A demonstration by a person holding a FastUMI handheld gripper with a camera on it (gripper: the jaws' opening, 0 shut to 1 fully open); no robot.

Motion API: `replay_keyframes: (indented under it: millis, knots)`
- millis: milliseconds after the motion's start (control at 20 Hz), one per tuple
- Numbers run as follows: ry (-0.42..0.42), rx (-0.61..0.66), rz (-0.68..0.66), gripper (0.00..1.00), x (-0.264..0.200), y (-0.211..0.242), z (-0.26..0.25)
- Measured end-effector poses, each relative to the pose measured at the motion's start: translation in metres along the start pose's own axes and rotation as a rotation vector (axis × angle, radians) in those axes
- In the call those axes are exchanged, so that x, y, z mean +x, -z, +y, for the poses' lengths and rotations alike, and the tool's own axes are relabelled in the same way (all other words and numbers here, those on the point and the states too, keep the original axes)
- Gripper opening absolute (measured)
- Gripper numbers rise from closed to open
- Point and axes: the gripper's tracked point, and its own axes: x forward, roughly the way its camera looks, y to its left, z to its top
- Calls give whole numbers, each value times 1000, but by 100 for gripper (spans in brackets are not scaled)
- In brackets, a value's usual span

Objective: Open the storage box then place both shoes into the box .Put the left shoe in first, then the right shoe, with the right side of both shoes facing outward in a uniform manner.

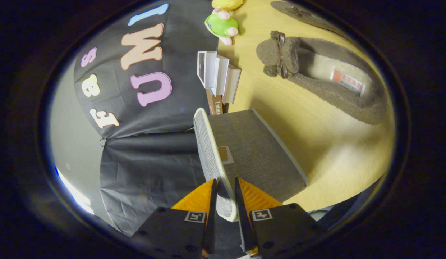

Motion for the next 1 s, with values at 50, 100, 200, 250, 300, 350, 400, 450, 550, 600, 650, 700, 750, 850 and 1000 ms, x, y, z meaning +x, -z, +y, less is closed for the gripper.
replay_keyframes:
  millis: [50, 100, 200, 250, 300, 350, 400, 450, 550, 600, 650, 700, 750, 850, 1000]
  knots:
    - [3, -25, 2, 32, 0, 2, 2]
    - [3, -46, -5, 28, 2, 2, 5]
    - [3, -97, -2, 19, -3, 5, 16]
    - [-4, -126, -5, 14, -5, 7, 24]
    - [-9, -159, -7, 9, -7, 10, 32]
    - [-17, -195, -9, 7, -11, 13, 43]
    - [-29, -231, -11, 7, -13, 17, 54]
    - [-43, -267, -15, 6, -15, 22, 67]
    - [-65, -335, -18, 7, -17, 32, 94]
    - [-74, -371, -16, 7, -15, 38, 106]
    - [-81, -411, -10, 7, -13, 43, 120]
    - [-81, -449, 1, 8, -10, 51, 131]
    - [-84, -489, 14, 8, -6, 61, 142]
    - [-88, -581, 38, 9, 4, 78, 164]
    - [-88, -699, 72, 12, 23, 105, 186]
